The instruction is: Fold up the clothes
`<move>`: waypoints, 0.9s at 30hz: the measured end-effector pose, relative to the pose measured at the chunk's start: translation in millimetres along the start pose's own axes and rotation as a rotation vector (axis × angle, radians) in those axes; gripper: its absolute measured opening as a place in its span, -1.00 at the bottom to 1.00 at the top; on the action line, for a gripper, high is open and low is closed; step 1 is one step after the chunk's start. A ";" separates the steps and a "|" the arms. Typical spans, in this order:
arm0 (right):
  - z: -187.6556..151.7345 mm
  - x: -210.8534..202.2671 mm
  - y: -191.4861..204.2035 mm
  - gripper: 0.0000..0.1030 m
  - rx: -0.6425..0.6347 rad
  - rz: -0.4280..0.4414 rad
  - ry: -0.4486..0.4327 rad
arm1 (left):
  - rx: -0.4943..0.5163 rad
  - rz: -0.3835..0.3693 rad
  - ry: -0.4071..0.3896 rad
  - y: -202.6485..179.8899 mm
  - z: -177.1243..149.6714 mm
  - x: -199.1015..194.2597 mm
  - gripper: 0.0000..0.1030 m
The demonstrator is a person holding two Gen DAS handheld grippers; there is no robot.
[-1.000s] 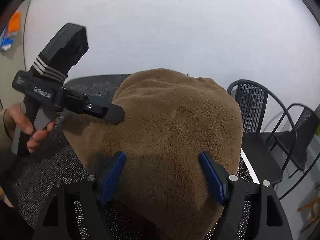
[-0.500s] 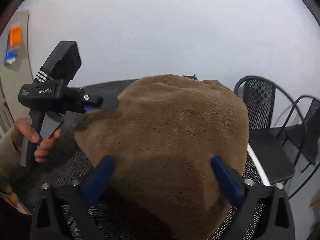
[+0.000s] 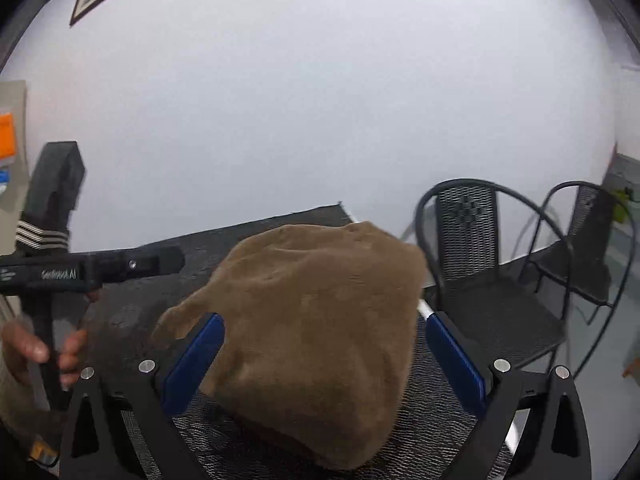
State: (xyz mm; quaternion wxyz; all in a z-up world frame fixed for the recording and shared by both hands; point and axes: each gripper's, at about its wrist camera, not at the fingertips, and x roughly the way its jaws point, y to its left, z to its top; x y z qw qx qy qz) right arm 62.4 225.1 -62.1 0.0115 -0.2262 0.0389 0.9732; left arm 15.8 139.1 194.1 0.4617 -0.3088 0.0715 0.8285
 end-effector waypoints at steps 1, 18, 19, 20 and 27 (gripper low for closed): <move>0.8 -1.1 -1.5 0.98 0.002 -0.016 -0.006 | 0.014 0.009 0.005 -4.2 0.1 2.0 0.99; 4.5 -3.1 -8.6 0.98 -0.016 -0.140 -0.010 | 0.135 0.113 -0.014 -28.0 2.3 -5.7 0.99; 5.0 -3.8 -6.7 0.98 -0.025 -0.142 -0.010 | 0.136 0.121 -0.015 -28.1 2.0 -7.2 0.99; 5.3 -4.5 -4.2 0.98 -0.036 -0.141 -0.008 | 0.131 0.123 -0.013 -27.2 1.7 -8.4 0.99; 3.4 -4.5 14.2 0.98 -0.131 -0.145 0.011 | 0.096 0.142 -0.020 -16.7 -2.4 -16.6 0.99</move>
